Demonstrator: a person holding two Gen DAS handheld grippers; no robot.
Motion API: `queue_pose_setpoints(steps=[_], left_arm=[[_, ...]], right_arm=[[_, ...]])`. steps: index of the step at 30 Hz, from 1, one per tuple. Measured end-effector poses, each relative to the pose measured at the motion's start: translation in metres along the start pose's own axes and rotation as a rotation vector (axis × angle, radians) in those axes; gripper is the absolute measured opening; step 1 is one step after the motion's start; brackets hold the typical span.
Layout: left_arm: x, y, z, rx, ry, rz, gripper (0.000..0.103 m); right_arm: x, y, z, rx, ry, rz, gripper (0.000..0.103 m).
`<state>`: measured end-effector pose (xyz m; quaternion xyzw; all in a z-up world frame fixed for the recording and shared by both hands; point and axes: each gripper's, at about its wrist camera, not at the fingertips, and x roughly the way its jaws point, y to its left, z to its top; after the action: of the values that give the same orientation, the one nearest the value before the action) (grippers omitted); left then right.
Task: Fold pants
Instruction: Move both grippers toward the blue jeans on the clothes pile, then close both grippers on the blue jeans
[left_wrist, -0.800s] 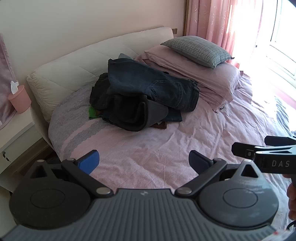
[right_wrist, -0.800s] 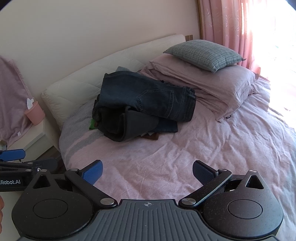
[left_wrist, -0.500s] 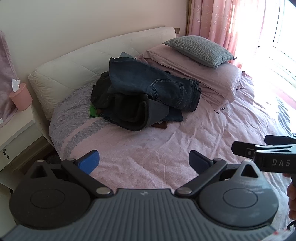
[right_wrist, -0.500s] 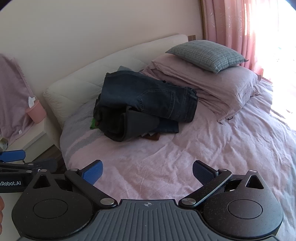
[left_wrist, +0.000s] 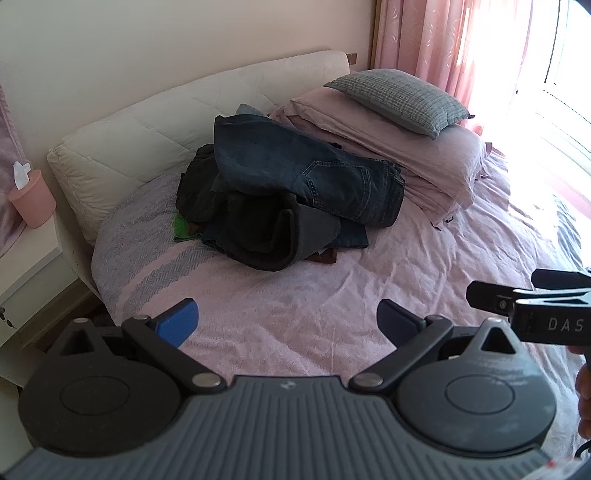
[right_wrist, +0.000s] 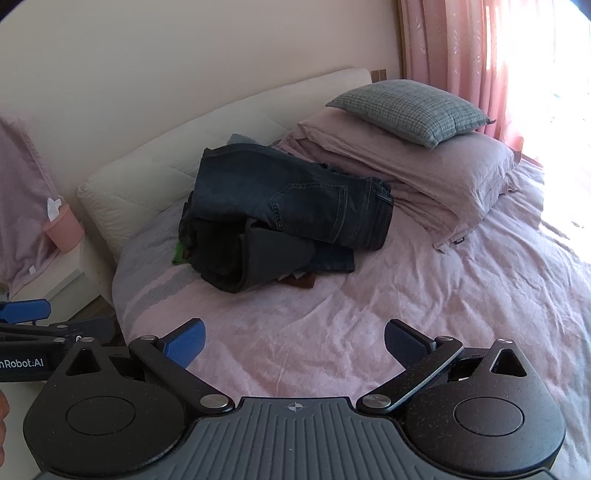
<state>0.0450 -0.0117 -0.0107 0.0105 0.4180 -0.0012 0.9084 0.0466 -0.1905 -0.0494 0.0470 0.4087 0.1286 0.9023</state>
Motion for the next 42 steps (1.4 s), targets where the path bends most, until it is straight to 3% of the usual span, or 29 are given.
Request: queue_pose_setpoints(steps=[14, 26, 33, 42], left_arm=[[0.073, 0.039, 0.061, 0.067, 0.046, -0.049, 0.102], [0.150, 0.077, 0.123, 0.142, 0.105, -0.078, 0.102], [0.203, 0.111, 0.153, 0.140, 0.132, -0.084, 0.102], [0.284, 0.132, 0.196, 0.180, 0.098, -0.120, 0.095]], right_arm=[[0.062, 0.015, 0.045, 0.092, 0.013, -0.064, 0.101], [0.122, 0.019, 0.094, 0.212, -0.040, -0.087, 0.101], [0.170, 0.021, 0.121, 0.256, -0.053, -0.065, 0.101], [0.251, 0.005, 0.143, 0.336, -0.039, -0.078, 0.095]])
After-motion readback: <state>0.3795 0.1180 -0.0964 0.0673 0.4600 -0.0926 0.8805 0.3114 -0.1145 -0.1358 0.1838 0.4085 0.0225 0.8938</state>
